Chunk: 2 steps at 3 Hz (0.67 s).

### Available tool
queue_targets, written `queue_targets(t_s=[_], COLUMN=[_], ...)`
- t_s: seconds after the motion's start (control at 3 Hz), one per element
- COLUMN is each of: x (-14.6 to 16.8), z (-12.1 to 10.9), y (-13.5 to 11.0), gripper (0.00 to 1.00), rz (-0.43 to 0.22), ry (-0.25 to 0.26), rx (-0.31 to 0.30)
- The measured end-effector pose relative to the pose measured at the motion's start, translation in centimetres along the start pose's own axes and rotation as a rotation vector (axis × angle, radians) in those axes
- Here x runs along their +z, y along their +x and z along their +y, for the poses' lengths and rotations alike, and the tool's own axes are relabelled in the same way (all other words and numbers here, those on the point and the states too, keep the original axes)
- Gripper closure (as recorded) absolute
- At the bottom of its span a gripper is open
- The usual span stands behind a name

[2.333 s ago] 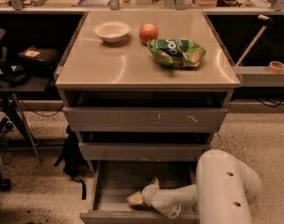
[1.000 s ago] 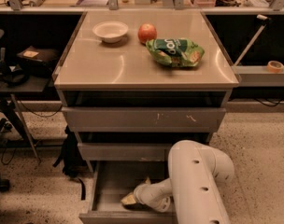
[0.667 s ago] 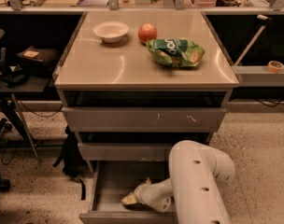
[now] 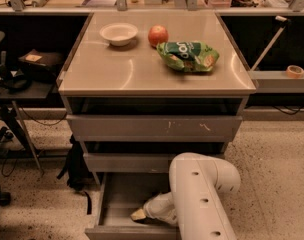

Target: Pick rxbar blueberry from bottom drawer and place on counter

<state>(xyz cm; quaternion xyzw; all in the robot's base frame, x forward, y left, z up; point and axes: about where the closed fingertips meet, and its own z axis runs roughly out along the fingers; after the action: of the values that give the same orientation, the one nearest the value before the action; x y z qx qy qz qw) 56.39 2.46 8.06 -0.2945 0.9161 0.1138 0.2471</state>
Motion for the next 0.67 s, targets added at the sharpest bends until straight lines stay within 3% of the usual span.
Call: queue_targets(t_s=[0.33, 0.67], x=[0.0, -2.4], z=[0.0, -2.1], y=[0.0, -0.2], gripper=[0.00, 0.00], rz=[0.000, -0.035], ry=[0.000, 0.055], rx=[0.000, 0.046])
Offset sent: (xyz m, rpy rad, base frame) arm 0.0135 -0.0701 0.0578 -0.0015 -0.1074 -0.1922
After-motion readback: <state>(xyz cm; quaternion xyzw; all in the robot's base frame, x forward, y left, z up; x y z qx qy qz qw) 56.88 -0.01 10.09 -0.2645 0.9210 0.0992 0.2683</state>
